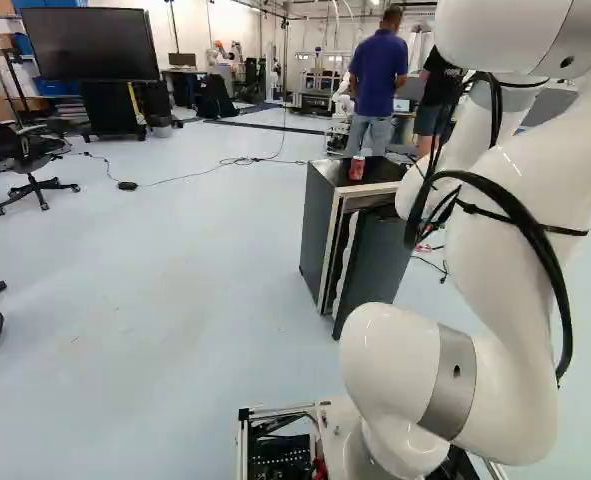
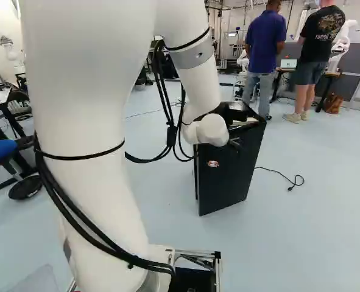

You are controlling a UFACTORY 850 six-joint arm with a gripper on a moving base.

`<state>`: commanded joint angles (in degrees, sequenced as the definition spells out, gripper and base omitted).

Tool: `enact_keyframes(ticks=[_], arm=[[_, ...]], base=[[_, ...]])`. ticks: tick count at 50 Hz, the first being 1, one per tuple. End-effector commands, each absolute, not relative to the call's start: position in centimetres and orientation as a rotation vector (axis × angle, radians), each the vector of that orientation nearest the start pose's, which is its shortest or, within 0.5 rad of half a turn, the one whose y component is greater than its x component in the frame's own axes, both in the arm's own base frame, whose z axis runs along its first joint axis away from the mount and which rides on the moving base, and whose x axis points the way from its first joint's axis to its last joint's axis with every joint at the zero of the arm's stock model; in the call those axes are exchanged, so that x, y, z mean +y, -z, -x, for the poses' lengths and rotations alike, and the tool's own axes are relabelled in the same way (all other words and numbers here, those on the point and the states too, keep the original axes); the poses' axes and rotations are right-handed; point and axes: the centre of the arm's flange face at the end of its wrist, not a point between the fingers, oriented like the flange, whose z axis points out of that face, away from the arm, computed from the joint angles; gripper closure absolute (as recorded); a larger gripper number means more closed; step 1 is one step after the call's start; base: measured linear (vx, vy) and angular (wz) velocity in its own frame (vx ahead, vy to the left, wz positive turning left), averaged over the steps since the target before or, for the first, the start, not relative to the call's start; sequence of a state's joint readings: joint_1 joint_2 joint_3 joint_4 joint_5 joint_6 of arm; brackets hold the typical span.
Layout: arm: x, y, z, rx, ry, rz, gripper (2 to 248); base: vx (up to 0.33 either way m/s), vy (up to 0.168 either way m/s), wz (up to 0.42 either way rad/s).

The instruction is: Grab a drink from the fridge

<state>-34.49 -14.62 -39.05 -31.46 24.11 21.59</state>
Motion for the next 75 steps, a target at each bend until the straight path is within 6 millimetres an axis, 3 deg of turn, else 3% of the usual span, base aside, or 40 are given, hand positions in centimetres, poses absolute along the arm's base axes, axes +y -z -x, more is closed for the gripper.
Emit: enact_keyframes(ticks=[30, 75], arm=[[-21.4, -33.1, -39.7, 0.471, 1.201, 2.906, 3], [-21.3, -33.0, -42.9, 0.412, 1.243, 2.884, 3]], base=[[0.000, 0.000, 0.000], [0.000, 0.000, 0.000]])
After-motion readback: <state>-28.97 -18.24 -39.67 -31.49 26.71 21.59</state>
